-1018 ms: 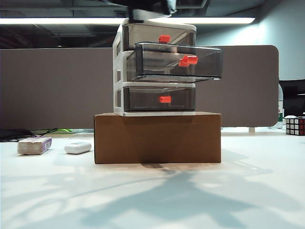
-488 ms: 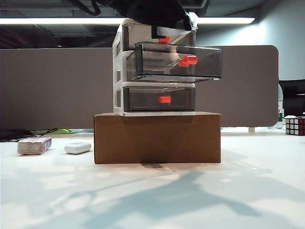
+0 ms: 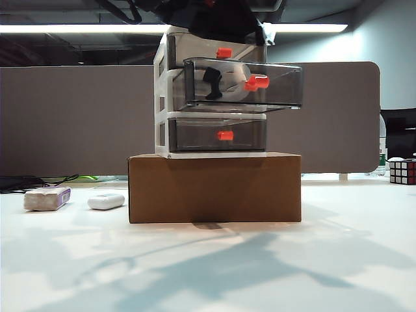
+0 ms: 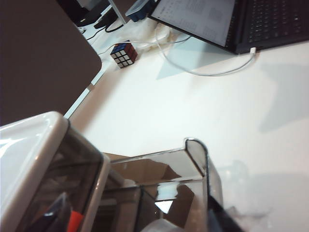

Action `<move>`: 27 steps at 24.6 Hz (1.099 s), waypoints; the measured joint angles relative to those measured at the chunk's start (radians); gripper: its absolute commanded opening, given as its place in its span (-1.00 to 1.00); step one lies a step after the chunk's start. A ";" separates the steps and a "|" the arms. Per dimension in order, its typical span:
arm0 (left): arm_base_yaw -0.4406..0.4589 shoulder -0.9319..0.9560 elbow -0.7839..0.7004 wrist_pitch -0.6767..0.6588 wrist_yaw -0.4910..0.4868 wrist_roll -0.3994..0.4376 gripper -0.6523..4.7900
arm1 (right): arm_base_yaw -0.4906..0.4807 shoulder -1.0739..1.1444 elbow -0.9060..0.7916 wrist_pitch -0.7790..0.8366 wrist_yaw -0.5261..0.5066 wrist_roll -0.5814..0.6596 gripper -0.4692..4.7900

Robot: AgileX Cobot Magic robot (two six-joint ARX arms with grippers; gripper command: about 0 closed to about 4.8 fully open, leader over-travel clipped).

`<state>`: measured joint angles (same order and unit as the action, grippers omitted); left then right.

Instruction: Open the second layer of the drawer on the table, pick up the transparent tape on the table and put it in, and finally close the drawer.

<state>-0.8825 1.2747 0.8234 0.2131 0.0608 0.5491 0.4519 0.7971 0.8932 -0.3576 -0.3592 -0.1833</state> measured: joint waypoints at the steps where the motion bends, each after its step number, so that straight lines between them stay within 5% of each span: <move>1: 0.001 0.000 0.001 0.000 -0.006 0.000 0.52 | 0.000 0.000 0.000 0.000 0.000 0.000 -0.84; 8: -0.006 -0.019 0.029 -0.018 -0.093 -0.001 0.46 | 0.000 0.000 0.000 0.000 0.000 0.000 -0.84; 13: -0.017 -0.041 0.032 -0.149 -0.146 0.000 0.46 | 0.000 0.000 0.000 -0.001 0.000 0.000 -0.84; 19: -0.017 -0.041 0.032 -0.175 -0.219 0.000 0.33 | 0.000 0.000 0.000 0.000 0.000 0.000 -0.84; 22: -0.017 -0.041 0.032 -0.165 -0.223 0.010 0.04 | 0.000 0.000 0.000 0.001 0.000 0.000 -0.84; 27: -0.017 -0.023 0.032 -0.151 -0.226 0.052 0.02 | 0.000 0.000 0.000 0.016 0.000 0.000 -0.84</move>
<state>-0.8997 1.2514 0.8555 0.0624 -0.1650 0.6014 0.4515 0.7967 0.8932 -0.3412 -0.3592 -0.1837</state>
